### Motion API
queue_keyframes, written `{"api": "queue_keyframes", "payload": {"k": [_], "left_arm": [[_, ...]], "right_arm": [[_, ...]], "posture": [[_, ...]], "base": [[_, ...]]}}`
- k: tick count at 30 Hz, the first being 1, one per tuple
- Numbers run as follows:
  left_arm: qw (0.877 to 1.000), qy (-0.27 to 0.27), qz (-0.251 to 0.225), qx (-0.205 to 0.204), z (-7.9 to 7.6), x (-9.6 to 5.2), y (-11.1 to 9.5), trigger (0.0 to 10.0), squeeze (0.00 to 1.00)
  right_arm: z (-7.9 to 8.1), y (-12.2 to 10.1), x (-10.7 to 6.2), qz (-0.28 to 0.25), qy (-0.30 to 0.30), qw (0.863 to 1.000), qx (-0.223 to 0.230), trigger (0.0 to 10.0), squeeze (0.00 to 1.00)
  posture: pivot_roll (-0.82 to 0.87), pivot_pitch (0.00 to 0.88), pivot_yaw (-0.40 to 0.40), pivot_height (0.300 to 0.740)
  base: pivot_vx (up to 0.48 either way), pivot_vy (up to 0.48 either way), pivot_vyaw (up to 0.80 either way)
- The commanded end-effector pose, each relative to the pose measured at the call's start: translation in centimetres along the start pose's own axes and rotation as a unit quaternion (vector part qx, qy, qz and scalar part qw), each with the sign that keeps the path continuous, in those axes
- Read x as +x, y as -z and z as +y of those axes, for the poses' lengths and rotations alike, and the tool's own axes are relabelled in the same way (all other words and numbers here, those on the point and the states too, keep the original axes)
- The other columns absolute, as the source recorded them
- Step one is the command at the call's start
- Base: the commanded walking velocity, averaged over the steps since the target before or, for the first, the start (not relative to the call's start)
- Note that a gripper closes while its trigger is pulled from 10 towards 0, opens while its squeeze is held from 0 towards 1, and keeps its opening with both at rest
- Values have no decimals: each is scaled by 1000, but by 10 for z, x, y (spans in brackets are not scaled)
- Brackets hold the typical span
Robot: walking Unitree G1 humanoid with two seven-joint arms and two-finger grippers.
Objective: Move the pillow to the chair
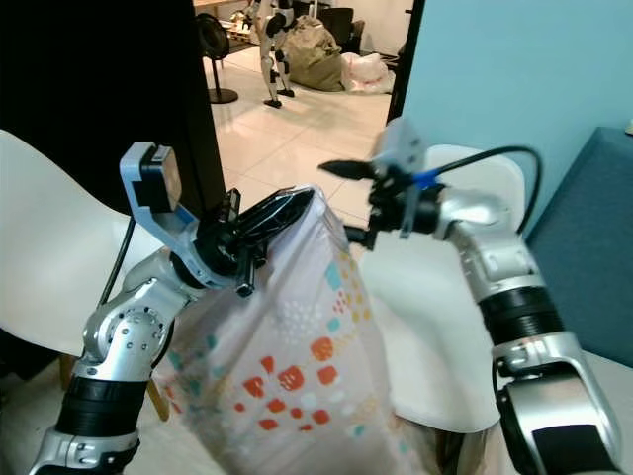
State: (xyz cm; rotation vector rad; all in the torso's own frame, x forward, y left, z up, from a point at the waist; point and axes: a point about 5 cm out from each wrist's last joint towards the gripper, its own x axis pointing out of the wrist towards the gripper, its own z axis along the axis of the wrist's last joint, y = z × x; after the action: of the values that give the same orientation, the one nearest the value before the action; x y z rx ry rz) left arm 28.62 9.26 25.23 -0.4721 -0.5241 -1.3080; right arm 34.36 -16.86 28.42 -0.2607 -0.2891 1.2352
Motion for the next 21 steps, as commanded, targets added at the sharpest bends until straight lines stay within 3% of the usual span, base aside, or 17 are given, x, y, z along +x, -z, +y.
{"api": "queue_keyframes", "payload": {"k": [1, 2, 4, 5, 6, 13, 15, 16, 17, 18, 19, 21], "left_arm": [[999, 29, -25, 21, -7, 11, -12, 0, 0], [999, 29, -25, 21, -7, 11, -12, 0, 0], [999, 28, -26, 22, -7, 10, -13, 0, 0], [999, 28, -26, 22, -7, 10, -13, 0, 0], [999, 29, -27, 22, -7, 11, -14, 0, 0], [999, 33, -29, 17, -6, 12, -13, 0, 0], [999, 34, -29, 16, -6, 12, -13, 0, 0], [999, 34, -29, 16, -6, 12, -13, 0, 0], [999, 35, -29, 15, -6, 12, -13, 0, 0], [999, 35, -29, 15, -6, 12, -13, 0, 0], [999, 36, -28, 15, -6, 12, -13, 0, 0], [999, 36, -28, 15, -6, 12, -13, 0, 0]], "right_arm": [[-4, 0, -16, -6, 3, 1000, 19, 10000, 1000], [-4, 0, -16, -6, 3, 1000, 19, 10000, 1000], [-7, -1, -46, 3, -3, 999, 52, 10000, 1000], [-7, -1, -46, 3, -3, 999, 52, 10000, 1000], [-3, 0, -59, 9, -19, 997, 76, 10000, 1000], [12, 3, -53, -34, -62, 991, 118, 10000, 1000], [18, 5, -43, -46, -72, 989, 123, 10000, 698], [18, 5, -43, -46, -72, 989, 123, 10000, 698], [21, 12, -33, -40, -64, 990, 116, 10000, 427], [23, 18, -24, -37, -55, 992, 109, 10000, 90], [25, 21, -17, -40, -48, 992, 107, 10000, 0], [27, 22, -12, -47, -46, 992, 109, 10000, 0]], "posture": [[21, 0, -55, 740], [21, 0, -55, 740], [17, 0, -54, 740], [17, 0, -54, 740], [12, 0, -50, 740], [5, 0, -44, 740], [3, 0, -43, 740], [3, 0, -43, 740], [5, 0, -40, 740], [6, 0, -40, 740], [6, 0, -39, 740], [9, 0, -38, 740]], "base": [[0, 0, 0], [0, 0, 0], [0, 0, 0], [0, 0, 0], [0, 0, 0], [0, 0, 0], [0, 0, 0], [0, 0, 0], [0, 0, 0], [0, 0, 0], [0, 0, 0], [0, 0, 0]]}}
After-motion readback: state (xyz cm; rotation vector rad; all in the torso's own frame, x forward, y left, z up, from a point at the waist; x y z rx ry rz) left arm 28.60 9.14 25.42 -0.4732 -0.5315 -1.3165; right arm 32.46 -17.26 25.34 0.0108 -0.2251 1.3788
